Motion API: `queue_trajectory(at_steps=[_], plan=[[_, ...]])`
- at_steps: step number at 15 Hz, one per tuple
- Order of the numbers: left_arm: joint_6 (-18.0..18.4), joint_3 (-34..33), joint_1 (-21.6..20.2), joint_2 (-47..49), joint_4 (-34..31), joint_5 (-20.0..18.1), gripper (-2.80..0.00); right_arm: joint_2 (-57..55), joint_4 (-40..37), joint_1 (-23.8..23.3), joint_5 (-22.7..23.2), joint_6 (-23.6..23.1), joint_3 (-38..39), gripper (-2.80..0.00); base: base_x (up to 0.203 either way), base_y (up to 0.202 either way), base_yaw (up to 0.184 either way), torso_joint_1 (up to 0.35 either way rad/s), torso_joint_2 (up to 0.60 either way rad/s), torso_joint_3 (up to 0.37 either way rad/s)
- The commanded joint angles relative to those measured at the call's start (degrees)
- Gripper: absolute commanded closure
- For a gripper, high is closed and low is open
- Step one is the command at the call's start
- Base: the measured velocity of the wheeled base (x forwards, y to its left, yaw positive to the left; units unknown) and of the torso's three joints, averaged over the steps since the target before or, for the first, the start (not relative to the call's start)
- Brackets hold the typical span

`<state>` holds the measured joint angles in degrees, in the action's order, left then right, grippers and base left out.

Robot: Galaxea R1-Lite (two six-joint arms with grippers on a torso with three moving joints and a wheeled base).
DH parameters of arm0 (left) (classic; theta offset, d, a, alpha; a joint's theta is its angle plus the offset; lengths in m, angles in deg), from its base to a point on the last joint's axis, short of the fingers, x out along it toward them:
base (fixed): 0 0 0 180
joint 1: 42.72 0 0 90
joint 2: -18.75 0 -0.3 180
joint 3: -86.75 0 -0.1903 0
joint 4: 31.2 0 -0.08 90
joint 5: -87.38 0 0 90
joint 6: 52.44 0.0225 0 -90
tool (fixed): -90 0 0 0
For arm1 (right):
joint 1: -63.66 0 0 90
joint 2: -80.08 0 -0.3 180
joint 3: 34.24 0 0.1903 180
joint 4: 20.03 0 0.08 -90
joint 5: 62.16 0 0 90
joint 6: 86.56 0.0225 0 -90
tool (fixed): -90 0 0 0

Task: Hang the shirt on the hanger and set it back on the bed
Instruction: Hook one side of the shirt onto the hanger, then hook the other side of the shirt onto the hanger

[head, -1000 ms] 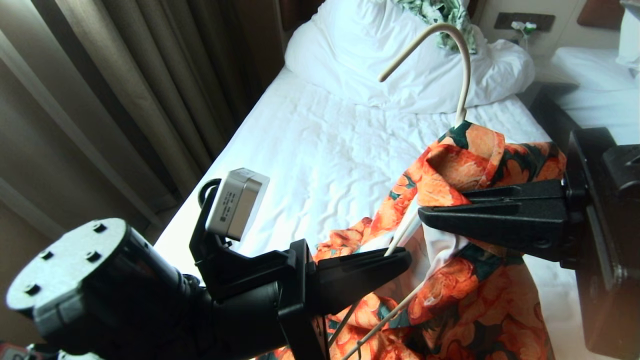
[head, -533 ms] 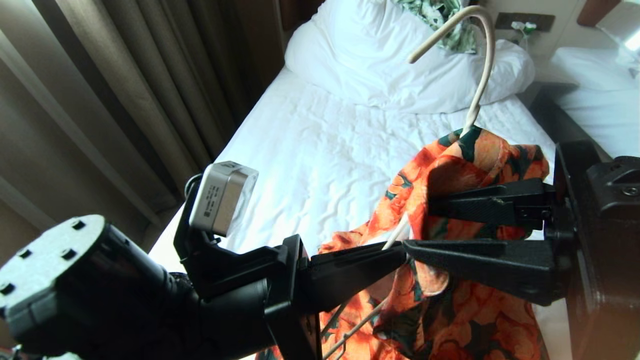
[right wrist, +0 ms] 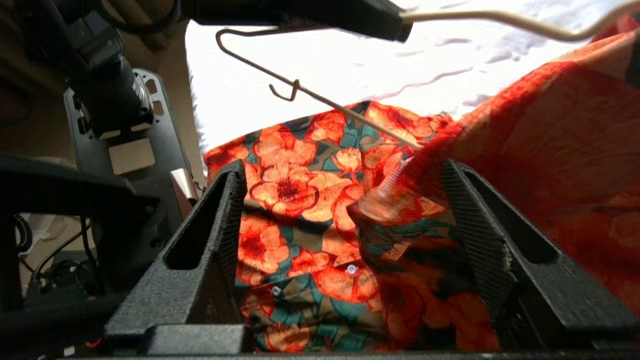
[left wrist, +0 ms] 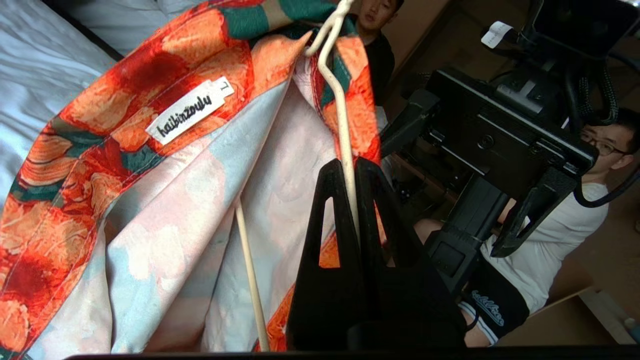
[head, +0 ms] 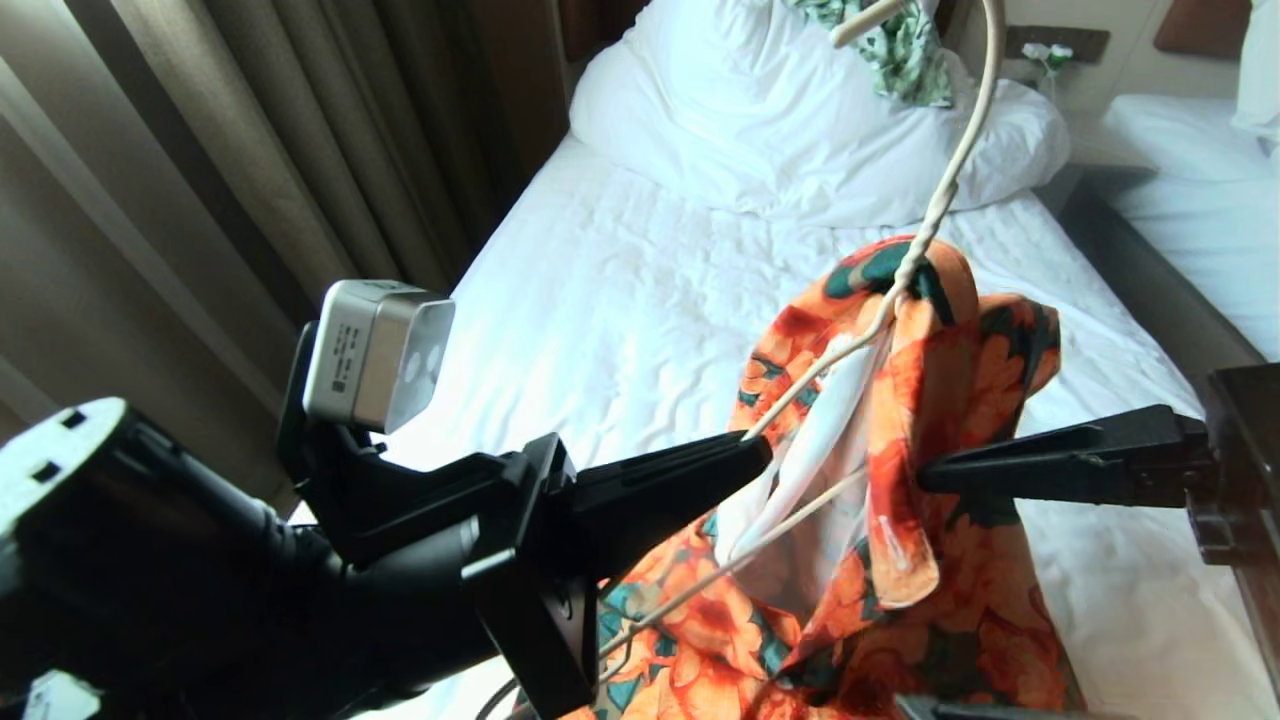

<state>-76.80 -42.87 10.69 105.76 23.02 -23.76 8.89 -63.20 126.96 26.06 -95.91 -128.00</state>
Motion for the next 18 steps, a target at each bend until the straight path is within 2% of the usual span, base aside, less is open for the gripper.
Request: queue_trajectory(at_steps=[1, 6, 7, 9, 10, 12, 15, 18], plan=[[-0.2, 0.1, -0.1, -0.5, 0.5, -0.1, 0.00, 2.3, -1.1, 0.0, 0.1, 0.0, 0.0, -2.80, 0.000, 0.000, 0.000, 0.000, 0.00, 0.000], [-0.2, -0.1, -0.1, -0.7, 0.6, 0.0, 0.00, 3.0, -0.9, 0.0, 0.2, 0.0, 0.0, -2.80, 0.000, 0.000, 0.000, 0.000, 0.00, 0.000], [-0.2, -0.1, -0.1, -0.5, 0.6, 0.0, 0.00, 3.1, -0.8, 0.0, 0.4, 0.0, -0.4, 0.00, 0.000, 0.000, 0.000, 0.000, 0.00, 0.000], [-0.2, -0.4, -0.1, -0.3, 0.6, -0.1, 0.00, 3.8, -0.8, 0.0, 2.4, 0.4, -1.4, 0.00, 0.000, 0.000, 0.000, 0.000, 0.00, 0.000], [-0.2, -0.4, -0.1, 0.0, 0.6, -0.1, 0.00, 4.3, -0.9, -0.1, 4.7, 2.5, -2.6, 0.00, 0.000, 0.000, 0.000, 0.000, 0.00, 0.000], [-0.2, -0.4, -0.1, 0.2, 0.6, -0.2, 0.00, 4.5, -1.2, -0.1, 6.5, 6.9, -5.6, 0.00, 0.000, 0.000, 0.000, 0.000, 0.00, 0.000], [-0.3, 0.0, 0.0, -0.1, 0.6, -0.2, 0.00, 1.8, -1.3, -0.5, 5.9, 8.4, -8.7, 0.00, 0.000, 0.000, 0.000, 0.000, 0.00, 0.000], [-0.2, 0.1, 0.2, 0.3, 0.6, -0.4, 0.00, -2.3, -0.8, -0.7, 0.7, 8.4, -11.4, 0.00, 0.000, 0.000, 0.000, 0.000, 0.00, 0.000]])
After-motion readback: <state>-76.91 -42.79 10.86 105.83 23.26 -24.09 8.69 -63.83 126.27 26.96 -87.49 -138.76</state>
